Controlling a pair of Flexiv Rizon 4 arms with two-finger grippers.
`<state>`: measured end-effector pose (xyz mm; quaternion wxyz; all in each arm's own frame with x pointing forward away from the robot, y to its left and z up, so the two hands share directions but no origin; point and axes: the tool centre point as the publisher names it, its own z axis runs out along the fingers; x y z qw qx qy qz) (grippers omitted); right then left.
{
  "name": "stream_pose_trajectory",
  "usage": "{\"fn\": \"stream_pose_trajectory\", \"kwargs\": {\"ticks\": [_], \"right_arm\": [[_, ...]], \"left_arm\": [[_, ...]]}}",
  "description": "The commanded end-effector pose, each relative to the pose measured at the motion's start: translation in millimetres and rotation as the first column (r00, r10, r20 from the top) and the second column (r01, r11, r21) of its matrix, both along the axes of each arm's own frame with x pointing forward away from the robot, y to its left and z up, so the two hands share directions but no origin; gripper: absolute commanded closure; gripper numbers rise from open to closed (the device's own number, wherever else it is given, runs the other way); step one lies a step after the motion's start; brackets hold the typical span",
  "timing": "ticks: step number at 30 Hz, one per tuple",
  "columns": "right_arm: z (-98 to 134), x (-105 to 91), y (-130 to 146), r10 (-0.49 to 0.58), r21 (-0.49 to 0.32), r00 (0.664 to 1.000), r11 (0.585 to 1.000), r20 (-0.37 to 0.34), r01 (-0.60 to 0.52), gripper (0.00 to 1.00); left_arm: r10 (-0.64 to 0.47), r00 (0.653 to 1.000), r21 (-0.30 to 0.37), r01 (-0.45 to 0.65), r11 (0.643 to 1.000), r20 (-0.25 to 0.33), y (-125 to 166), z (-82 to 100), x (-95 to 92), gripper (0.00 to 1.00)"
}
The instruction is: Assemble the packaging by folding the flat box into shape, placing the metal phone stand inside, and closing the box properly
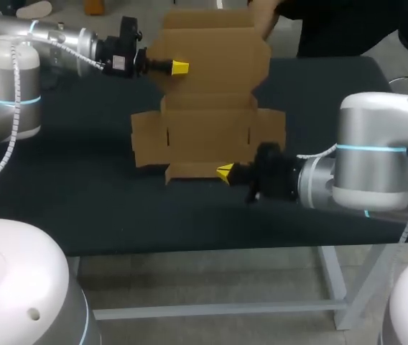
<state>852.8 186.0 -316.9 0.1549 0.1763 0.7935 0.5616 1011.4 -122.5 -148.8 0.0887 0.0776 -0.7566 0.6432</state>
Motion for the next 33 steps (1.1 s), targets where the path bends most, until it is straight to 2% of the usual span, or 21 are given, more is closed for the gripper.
{"fn": "stream_pose_trajectory", "kwargs": {"ticks": [1, 10, 17, 28, 33], "right_arm": [[-4.6, -12.4, -4.7, -0.048, 0.014, 0.999, 0.999, 0.015, 0.048, 1.0], [-17.6, -21.2, -11.1, -0.075, 0.025, 0.997, 0.997, -0.002, 0.075, 1.0], [-29.1, -19.6, -7.1, -0.094, 0.006, 0.996, 0.996, -0.011, 0.094, 1.0], [-49.3, -12.4, 2.6, -0.145, 0.036, 0.989, 0.989, 0.008, 0.144, 1.0], [-62.1, -9.6, 1.5, -0.193, 0.073, 0.98, 0.978, -0.039, 0.195, 1.0]], "left_arm": [[-0.01, 1.0, -0.007, 0.01, 1.0, -0.01, 1.7, -3.5, 6.2, 1.0], [-0.003, 1.0, -0.015, 0.003, 1.0, -0.029, 4.5, -11.7, 13.3, 1.0], [0.022, 1.0, -0.014, -0.022, 1.0, 0.008, 5.9, -13.5, 17.2, 1.0], [0.048, 0.997, -0.002, -0.048, 0.999, 0.067, 5.3, -15.9, 22.1, 1.0], [0.051, 0.994, 0.026, -0.054, 0.998, 0.096, 3.4, -18.2, 21.7, 1.0]]}}
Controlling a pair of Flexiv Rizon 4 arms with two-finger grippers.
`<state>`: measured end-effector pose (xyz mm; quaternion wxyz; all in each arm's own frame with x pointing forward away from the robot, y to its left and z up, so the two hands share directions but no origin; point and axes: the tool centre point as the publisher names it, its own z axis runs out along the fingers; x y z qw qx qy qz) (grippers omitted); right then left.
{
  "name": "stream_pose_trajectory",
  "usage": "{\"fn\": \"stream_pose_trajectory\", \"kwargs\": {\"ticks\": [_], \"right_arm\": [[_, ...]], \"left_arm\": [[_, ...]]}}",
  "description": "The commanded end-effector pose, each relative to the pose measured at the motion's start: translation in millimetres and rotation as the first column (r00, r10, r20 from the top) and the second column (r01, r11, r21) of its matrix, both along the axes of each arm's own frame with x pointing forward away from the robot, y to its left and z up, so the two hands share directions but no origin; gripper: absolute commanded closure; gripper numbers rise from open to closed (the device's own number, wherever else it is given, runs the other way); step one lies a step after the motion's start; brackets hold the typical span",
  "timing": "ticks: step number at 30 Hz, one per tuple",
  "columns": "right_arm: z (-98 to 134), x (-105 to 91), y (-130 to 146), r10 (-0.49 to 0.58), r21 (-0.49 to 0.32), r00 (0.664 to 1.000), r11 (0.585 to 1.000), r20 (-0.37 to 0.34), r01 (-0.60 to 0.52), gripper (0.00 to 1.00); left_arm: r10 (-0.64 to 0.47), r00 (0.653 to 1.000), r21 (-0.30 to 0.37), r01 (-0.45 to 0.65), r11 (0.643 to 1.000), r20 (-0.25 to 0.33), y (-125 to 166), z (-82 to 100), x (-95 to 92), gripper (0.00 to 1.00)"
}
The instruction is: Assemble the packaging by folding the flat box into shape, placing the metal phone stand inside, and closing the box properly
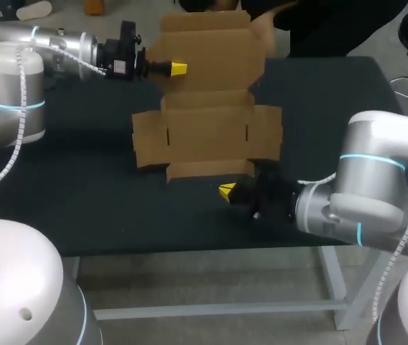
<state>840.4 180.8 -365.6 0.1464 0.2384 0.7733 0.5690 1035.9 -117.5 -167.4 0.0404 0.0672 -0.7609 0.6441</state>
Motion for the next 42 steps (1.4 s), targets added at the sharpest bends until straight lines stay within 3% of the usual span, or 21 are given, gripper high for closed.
{"fn": "stream_pose_trajectory", "kwargs": {"ticks": [1, 12, 18, 30, 42], "right_arm": [[-13.4, 2.8, 6.8, -0.103, 0.016, 0.994, 0.995, 0.039, 0.103, 1.0], [-13.4, 2.8, 6.8, -0.103, 0.016, 0.994, 0.995, 0.039, 0.103, 1.0], [-23.0, 23.1, 14.7, -0.116, 0.042, 0.991, 0.993, 0.061, 0.114, 1.0], [-32.1, 42.2, 24.8, -0.151, 0.069, 0.986, 0.987, 0.072, 0.146, 1.0], [-23.3, 58.7, 29.5, -0.209, 0.085, 0.973, 0.976, 0.1, 0.201, 1.0]], "left_arm": [[0.007, 1.0, 0.027, -0.007, 1.0, 0.009, -1.9, 0.1, -2.7, 1.0], [0.006, 1.0, 0.029, -0.006, 1.0, 0.011, -1.9, 0.0, -2.7, 1.0], [0.011, 0.999, 0.037, -0.012, 0.999, 0.033, -3.8, -1.7, -3.1, 1.0], [0.033, 0.997, 0.024, -0.035, 0.999, 0.076, 1.4, -9.5, 5.0, 1.0], [0.027, 0.996, -0.006, -0.027, 1.0, 0.086, 9.8, -14.8, 11.1, 1.0]]}}
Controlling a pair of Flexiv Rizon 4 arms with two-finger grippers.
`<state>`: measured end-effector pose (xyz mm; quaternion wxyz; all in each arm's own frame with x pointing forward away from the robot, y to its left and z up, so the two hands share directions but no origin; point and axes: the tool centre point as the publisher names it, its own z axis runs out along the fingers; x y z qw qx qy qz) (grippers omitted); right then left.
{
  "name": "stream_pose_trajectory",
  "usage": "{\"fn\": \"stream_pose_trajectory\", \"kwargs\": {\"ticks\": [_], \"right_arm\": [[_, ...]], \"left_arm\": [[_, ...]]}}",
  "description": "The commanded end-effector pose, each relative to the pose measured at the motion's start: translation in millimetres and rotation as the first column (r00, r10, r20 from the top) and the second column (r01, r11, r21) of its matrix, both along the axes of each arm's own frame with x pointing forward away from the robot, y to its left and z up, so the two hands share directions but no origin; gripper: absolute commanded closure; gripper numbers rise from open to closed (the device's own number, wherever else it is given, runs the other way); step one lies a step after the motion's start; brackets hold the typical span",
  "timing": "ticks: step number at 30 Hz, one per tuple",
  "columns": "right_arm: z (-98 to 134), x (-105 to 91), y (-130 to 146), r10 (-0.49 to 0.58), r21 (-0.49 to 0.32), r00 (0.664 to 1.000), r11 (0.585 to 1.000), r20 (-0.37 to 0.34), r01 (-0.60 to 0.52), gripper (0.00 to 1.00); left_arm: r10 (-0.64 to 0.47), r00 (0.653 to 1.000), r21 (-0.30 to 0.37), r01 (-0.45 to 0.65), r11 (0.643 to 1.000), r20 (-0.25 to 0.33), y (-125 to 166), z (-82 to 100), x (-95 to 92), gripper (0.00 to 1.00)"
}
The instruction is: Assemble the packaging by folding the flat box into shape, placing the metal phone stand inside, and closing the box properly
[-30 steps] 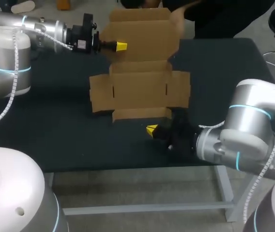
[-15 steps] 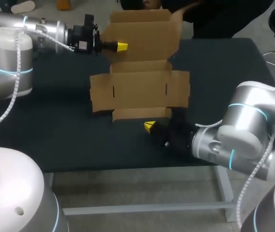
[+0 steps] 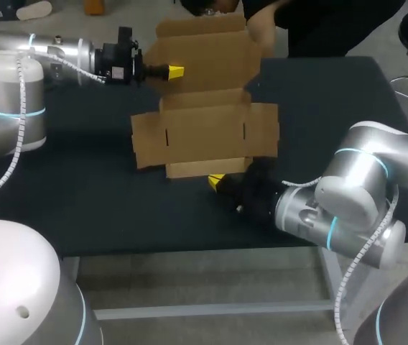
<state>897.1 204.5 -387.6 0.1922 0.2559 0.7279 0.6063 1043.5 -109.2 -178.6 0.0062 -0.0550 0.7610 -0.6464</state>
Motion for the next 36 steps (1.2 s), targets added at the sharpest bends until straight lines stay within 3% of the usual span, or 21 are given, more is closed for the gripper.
{"fn": "stream_pose_trajectory", "kwargs": {"ticks": [1, 20, 27, 36], "right_arm": [[-1.1, 2.9, 6.1, -0.12, -0.013, 0.993, 0.993, 0.023, 0.12, 1.0], [-15.5, 33.5, 9.9, -0.203, -0.003, 0.979, 0.979, -0.02, 0.203, 1.0], [-13.1, 46.4, 13.6, -0.243, -0.025, 0.967, 0.97, -0.08, 0.242, 1.0], [-17.6, 55.1, 16.2, -0.262, -0.061, 0.96, 0.964, -0.103, 0.257, 1.0]], "left_arm": [[-0.019, 1.0, -0.008, 0.019, 1.0, 0.001, 1.7, -3.5, 3.7, 1.0], [-0.089, 0.995, 0.032, 0.088, 0.996, 0.041, -2.3, -6.7, -1.7, 1.0], [-0.095, 0.995, 0.04, 0.093, 0.995, 0.044, -3.6, -7.4, -1.2, 1.0], [-0.095, 0.995, 0.04, 0.093, 0.995, 0.044, -3.6, -7.4, -1.2, 1.0]]}}
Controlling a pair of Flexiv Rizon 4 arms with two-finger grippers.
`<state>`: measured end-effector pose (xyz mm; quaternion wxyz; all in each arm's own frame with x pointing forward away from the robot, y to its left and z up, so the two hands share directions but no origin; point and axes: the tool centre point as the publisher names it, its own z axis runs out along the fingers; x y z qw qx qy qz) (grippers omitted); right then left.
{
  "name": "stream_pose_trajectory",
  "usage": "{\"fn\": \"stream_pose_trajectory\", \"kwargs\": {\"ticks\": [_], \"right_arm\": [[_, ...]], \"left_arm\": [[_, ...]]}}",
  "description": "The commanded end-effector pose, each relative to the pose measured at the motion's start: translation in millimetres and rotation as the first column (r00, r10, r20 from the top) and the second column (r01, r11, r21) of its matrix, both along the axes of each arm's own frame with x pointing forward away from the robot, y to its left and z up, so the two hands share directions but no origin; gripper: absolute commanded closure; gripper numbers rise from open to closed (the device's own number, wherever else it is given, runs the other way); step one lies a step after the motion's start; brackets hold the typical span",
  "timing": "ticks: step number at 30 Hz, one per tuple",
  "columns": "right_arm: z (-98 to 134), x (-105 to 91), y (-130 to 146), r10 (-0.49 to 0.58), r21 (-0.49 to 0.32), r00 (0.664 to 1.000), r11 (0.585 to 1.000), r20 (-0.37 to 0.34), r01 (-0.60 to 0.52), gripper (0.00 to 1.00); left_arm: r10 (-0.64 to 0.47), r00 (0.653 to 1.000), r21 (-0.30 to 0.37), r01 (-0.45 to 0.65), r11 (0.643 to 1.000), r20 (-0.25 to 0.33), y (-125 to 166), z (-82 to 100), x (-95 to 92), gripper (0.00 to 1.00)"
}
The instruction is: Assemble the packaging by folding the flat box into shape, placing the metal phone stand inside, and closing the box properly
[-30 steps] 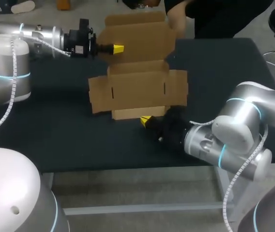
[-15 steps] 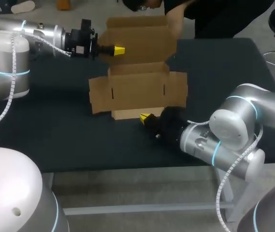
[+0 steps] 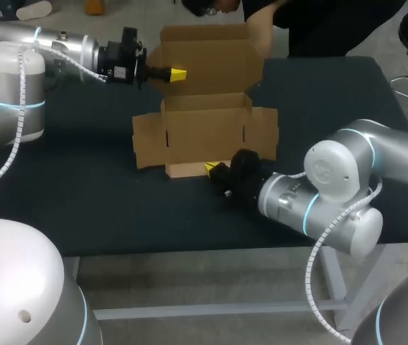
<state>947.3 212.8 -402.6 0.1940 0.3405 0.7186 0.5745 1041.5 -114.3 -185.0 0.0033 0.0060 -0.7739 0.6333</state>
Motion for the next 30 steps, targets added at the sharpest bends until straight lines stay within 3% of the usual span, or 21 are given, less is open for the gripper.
{"fn": "stream_pose_trajectory", "kwargs": {"ticks": [1, 7, 30], "right_arm": [[-3.6, 5.7, 8.2, -0.119, -0.055, 0.993, 0.991, 0.001, 0.119, 1.0], [-7.5, 10.4, 10.3, -0.141, -0.102, 0.99, 0.985, -0.017, 0.139, 1.0], [-14.9, 0.5, 5.3, -0.181, -0.121, 0.983, 0.977, -0.035, 0.176, 1.0]], "left_arm": [[-0.006, 1.0, 0.002, 0.006, 1.0, -0.002, 1.6, -1.1, 0.8, 1.0], [-0.006, 1.0, 0.002, 0.006, 1.0, -0.002, 1.6, -1.1, 0.8, 1.0], [-0.006, 1.0, 0.002, 0.006, 1.0, -0.002, 1.6, -1.1, 0.8, 1.0]]}}
